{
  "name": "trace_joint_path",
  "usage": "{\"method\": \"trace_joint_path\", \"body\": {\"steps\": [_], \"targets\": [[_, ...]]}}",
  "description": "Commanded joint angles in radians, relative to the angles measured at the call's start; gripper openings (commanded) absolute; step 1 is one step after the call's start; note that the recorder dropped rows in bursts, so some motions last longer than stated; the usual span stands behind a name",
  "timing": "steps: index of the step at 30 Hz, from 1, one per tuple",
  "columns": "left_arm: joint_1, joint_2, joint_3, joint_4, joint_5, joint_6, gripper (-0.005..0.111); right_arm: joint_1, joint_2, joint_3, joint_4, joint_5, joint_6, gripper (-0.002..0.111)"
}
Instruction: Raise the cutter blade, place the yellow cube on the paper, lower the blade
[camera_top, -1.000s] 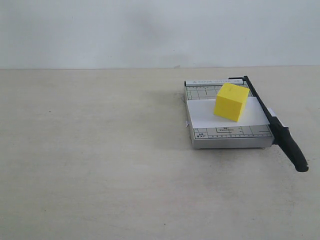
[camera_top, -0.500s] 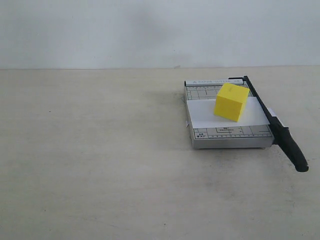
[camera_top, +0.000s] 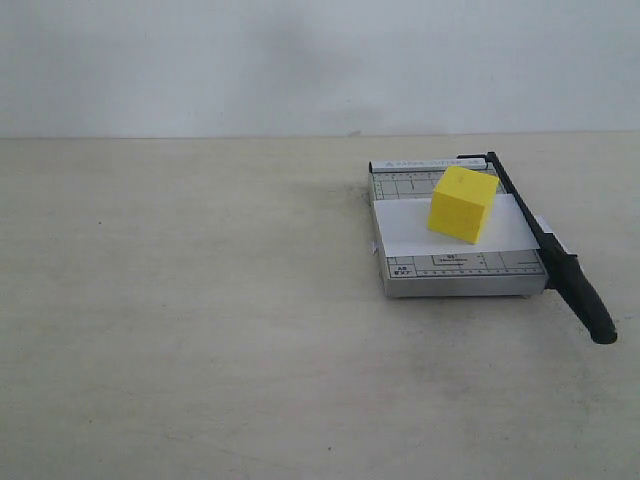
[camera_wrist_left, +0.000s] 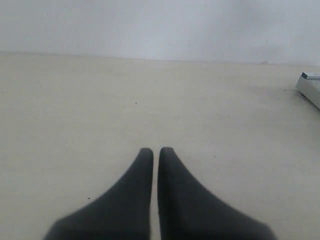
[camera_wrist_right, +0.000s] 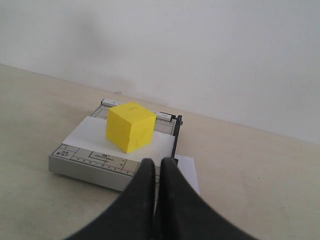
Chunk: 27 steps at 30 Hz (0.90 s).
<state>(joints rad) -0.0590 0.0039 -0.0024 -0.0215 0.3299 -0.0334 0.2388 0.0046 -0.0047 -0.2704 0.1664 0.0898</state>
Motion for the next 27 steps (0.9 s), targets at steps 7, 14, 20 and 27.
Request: {"method": "trace_joint_path", "body": {"steps": [7, 14, 20, 27], "targets": [[0.004, -0.004, 0.002, -0.008, -0.015, 0.002, 0.004, -0.001, -0.005, 0.005, -0.004, -0.009, 0.002, 0.004], [0.004, -0.004, 0.002, -0.008, -0.015, 0.002, 0.004, -0.001, -0.005, 0.005, 0.004, 0.0, 0.002, 0.004], [0.004, -0.004, 0.002, -0.008, -0.015, 0.002, 0.004, -0.001, -0.005, 0.005, 0.004, 0.0, 0.002, 0.004], [0.004, -0.004, 0.002, -0.008, -0.015, 0.002, 0.004, -0.001, -0.005, 0.005, 0.004, -0.001, 0.002, 0.004]]}}
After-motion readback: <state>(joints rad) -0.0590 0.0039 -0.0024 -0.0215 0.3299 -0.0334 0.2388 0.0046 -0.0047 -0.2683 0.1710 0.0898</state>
